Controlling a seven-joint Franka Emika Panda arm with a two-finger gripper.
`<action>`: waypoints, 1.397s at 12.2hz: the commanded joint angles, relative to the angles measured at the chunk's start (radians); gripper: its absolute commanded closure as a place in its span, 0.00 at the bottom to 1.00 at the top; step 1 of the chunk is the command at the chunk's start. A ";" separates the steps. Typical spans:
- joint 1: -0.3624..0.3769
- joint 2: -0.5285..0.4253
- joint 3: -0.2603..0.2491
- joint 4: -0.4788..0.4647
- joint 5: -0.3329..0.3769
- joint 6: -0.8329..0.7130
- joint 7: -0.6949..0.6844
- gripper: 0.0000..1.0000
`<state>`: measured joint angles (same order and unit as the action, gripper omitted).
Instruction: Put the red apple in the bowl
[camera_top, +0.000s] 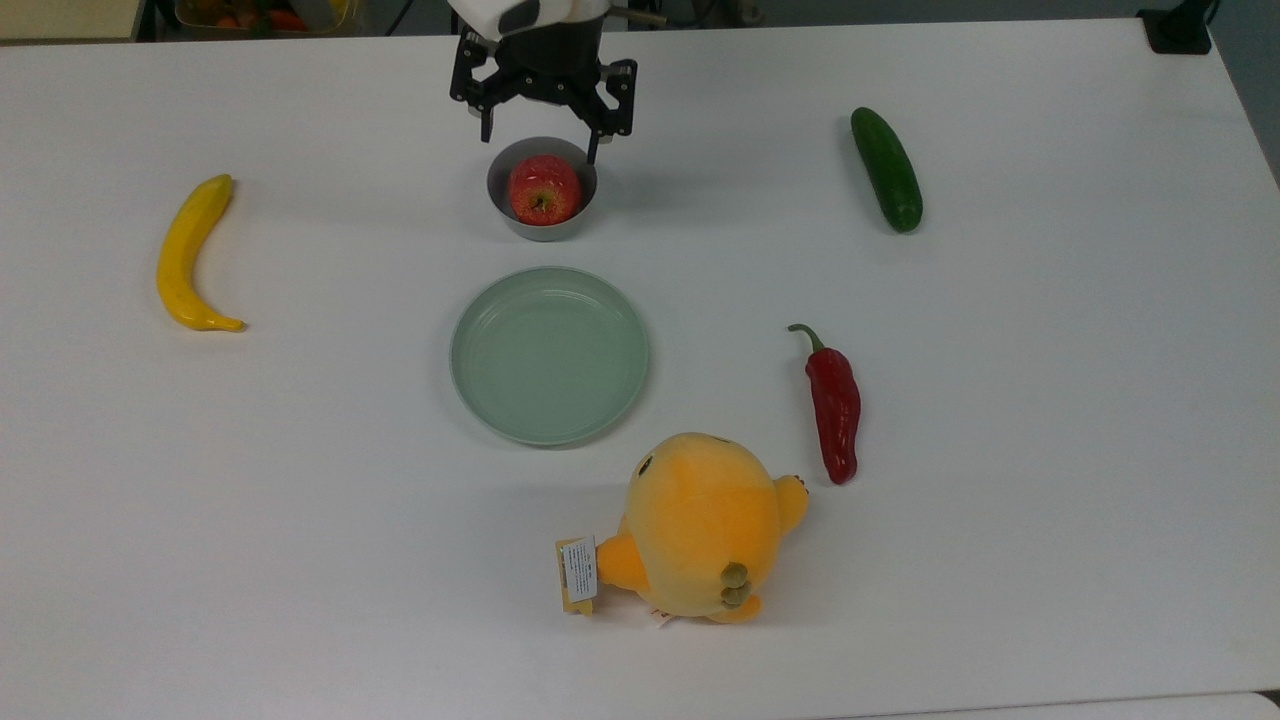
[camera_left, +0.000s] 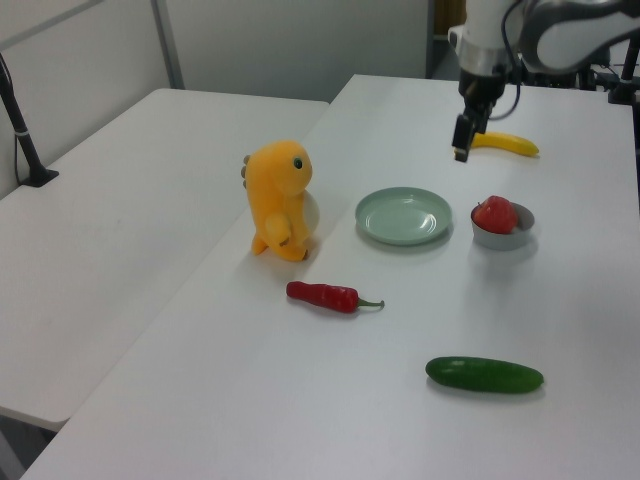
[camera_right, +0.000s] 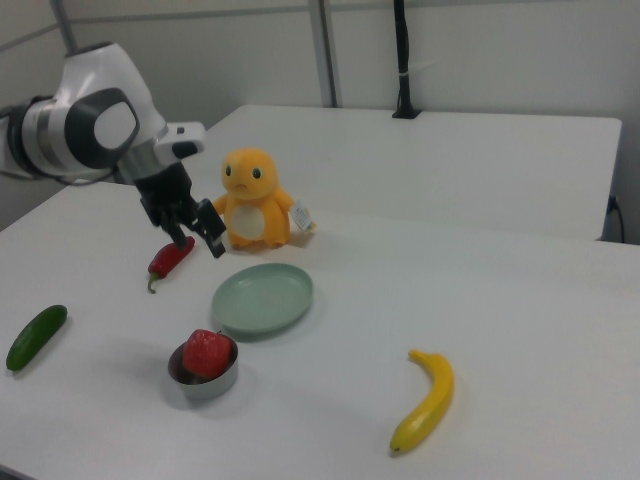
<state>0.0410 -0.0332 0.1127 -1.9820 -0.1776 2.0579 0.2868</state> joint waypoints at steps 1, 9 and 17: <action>-0.039 0.060 -0.007 0.155 0.130 -0.028 -0.003 0.00; 0.019 0.142 -0.024 0.259 0.153 -0.116 0.005 0.00; 0.088 0.088 -0.116 0.224 0.184 -0.114 -0.018 0.00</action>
